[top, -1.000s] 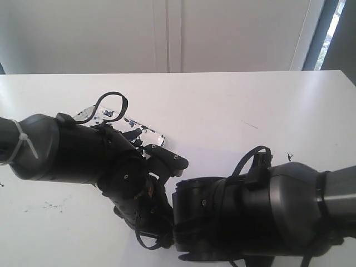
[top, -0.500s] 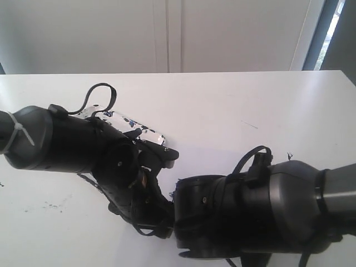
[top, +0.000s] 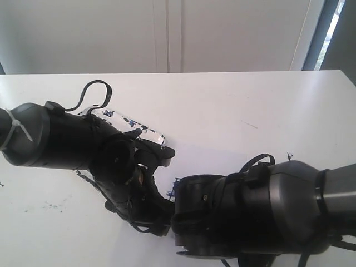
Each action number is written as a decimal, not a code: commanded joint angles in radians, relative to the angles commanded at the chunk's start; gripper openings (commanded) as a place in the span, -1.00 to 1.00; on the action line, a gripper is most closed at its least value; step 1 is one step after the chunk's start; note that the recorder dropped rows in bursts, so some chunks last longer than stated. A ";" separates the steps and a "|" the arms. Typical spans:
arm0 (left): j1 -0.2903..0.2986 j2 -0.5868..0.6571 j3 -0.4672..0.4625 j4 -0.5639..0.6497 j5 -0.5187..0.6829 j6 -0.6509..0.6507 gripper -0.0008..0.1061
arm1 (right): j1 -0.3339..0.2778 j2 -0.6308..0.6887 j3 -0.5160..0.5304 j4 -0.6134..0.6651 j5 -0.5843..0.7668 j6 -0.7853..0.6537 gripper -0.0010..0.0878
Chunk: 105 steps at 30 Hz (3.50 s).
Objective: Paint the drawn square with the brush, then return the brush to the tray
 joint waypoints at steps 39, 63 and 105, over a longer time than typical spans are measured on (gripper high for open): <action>0.000 0.000 0.000 -0.022 0.021 0.002 0.42 | -0.034 0.012 0.000 -0.043 -0.017 -0.025 -0.98; 0.000 0.000 0.000 -0.025 0.021 0.002 0.42 | -0.044 0.012 0.000 -0.032 -0.056 -0.034 -0.98; 0.064 0.000 0.000 -0.045 0.074 0.025 0.42 | -0.063 -0.024 0.000 -0.030 -0.023 -0.026 -0.98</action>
